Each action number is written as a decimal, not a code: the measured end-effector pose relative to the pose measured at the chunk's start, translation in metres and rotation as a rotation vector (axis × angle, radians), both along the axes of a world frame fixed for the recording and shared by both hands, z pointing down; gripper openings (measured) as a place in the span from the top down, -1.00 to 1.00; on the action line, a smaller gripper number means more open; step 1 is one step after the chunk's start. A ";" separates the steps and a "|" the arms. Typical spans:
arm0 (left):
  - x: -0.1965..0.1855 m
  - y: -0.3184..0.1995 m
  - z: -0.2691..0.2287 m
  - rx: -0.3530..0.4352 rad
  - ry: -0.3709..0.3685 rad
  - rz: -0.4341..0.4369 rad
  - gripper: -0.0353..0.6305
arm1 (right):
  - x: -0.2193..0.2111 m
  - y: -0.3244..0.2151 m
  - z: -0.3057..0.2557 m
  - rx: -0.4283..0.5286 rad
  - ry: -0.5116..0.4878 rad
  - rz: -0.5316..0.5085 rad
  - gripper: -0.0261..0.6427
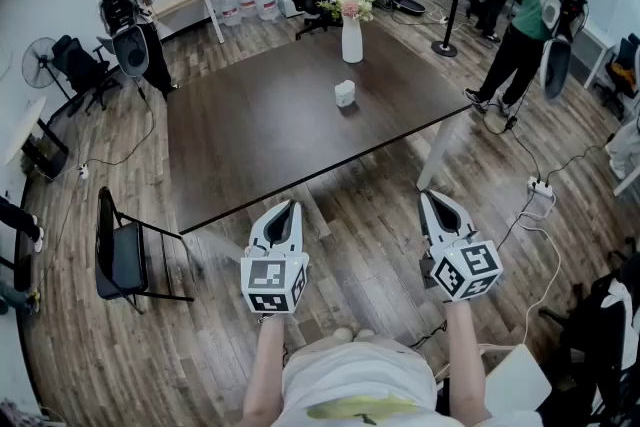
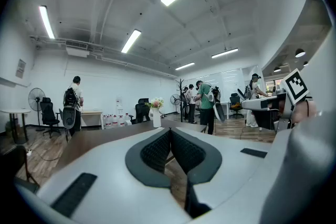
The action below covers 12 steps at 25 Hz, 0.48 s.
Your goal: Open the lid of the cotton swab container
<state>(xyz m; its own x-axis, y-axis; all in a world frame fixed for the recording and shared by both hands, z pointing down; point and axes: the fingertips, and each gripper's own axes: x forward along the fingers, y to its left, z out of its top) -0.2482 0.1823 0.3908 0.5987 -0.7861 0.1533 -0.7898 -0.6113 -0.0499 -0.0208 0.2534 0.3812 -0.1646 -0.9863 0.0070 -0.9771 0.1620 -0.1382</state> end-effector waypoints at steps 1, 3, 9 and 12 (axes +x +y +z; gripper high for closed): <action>0.002 0.000 -0.001 0.000 -0.002 0.001 0.82 | 0.001 -0.001 -0.001 0.002 0.000 -0.005 0.86; 0.004 0.000 -0.002 0.000 -0.004 0.002 0.82 | 0.002 -0.001 -0.003 0.004 0.000 -0.011 0.86; 0.010 0.002 0.000 -0.013 -0.002 0.010 0.82 | 0.007 -0.003 -0.001 -0.006 -0.020 -0.005 0.86; 0.013 0.003 0.002 -0.015 -0.002 0.011 0.82 | 0.008 -0.002 0.002 -0.007 -0.027 -0.008 0.86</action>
